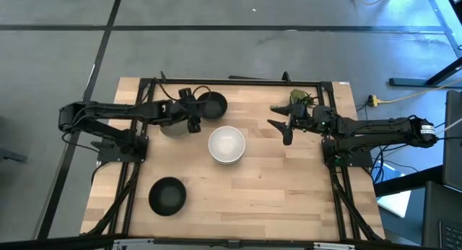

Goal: Nest bowls inside each other
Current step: Stack the black bowl on top of the white bowl

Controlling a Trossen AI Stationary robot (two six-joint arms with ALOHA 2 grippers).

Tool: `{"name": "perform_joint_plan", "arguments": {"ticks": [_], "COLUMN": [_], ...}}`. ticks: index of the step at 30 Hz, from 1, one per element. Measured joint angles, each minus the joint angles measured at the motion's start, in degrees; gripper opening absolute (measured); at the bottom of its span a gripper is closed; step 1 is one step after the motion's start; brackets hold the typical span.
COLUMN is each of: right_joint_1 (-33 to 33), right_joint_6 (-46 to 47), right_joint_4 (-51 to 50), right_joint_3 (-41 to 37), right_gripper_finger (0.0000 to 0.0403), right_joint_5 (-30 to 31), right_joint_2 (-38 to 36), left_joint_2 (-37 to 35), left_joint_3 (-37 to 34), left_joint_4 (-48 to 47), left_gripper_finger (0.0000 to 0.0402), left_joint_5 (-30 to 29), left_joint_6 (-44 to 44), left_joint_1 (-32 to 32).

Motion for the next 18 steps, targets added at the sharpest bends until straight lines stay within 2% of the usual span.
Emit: {"name": "perform_joint_plan", "arguments": {"ticks": [18], "right_joint_1": [0.0], "right_joint_6": [0.0], "right_joint_4": [-1.8], "right_joint_3": [0.0], "right_gripper_finger": [0.0248], "right_joint_5": [0.0], "right_joint_2": [0.0], "left_joint_2": [0.0], "left_joint_3": [0.0], "left_joint_4": [0.5], "left_gripper_finger": [0.0222], "left_joint_5": [0.1], "left_joint_6": [-3.4], "left_joint_1": [-0.2]}}
